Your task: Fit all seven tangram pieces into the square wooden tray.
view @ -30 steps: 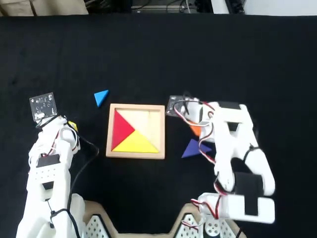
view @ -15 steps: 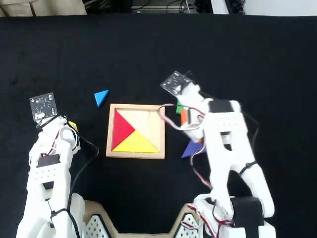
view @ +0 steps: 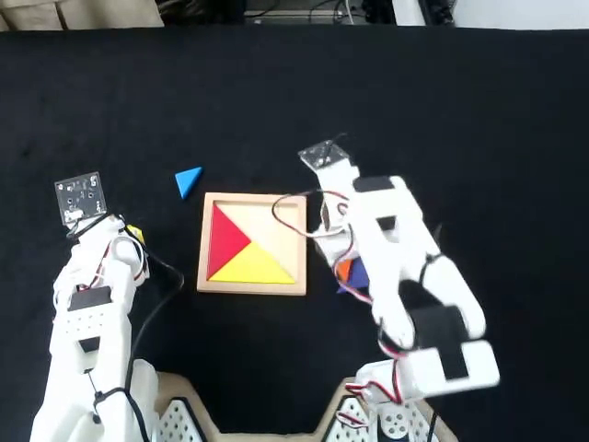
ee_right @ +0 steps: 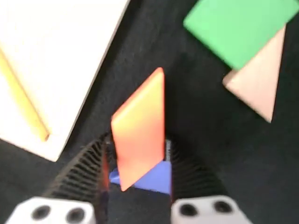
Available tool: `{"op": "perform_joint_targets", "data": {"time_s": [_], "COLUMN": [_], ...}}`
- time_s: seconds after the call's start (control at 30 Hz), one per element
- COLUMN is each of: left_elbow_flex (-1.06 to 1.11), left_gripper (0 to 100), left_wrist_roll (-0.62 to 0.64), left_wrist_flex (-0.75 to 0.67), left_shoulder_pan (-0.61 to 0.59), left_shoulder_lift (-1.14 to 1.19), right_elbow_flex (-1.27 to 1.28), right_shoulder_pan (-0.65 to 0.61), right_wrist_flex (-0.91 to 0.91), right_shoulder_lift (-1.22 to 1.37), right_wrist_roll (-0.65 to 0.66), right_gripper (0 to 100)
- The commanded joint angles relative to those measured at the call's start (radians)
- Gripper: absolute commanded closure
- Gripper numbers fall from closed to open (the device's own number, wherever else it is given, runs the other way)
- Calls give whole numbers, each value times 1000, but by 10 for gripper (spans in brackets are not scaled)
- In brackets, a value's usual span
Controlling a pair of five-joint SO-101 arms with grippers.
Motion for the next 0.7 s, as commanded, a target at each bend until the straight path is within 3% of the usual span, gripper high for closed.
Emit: {"op": "perform_joint_targets", "data": {"time_s": [0.0, 0.33, 0.67], "left_elbow_flex": [-5, -5, -5], "left_gripper": [902, 902, 902], "left_wrist_roll": [3, 3, 3], "left_wrist_flex": [-18, -17, -17], "left_shoulder_pan": [13, 13, 13], "left_shoulder_lift": [-20, -20, -20], "right_elbow_flex": [-117, -237, -176], "right_shoulder_pan": [-5, -11, -68], "right_wrist_flex": [-11, 28, 29], "right_shoulder_lift": [67, 116, 116], "right_wrist_roll": [-6, 68, 63], "right_gripper": [821, 805, 828]}}
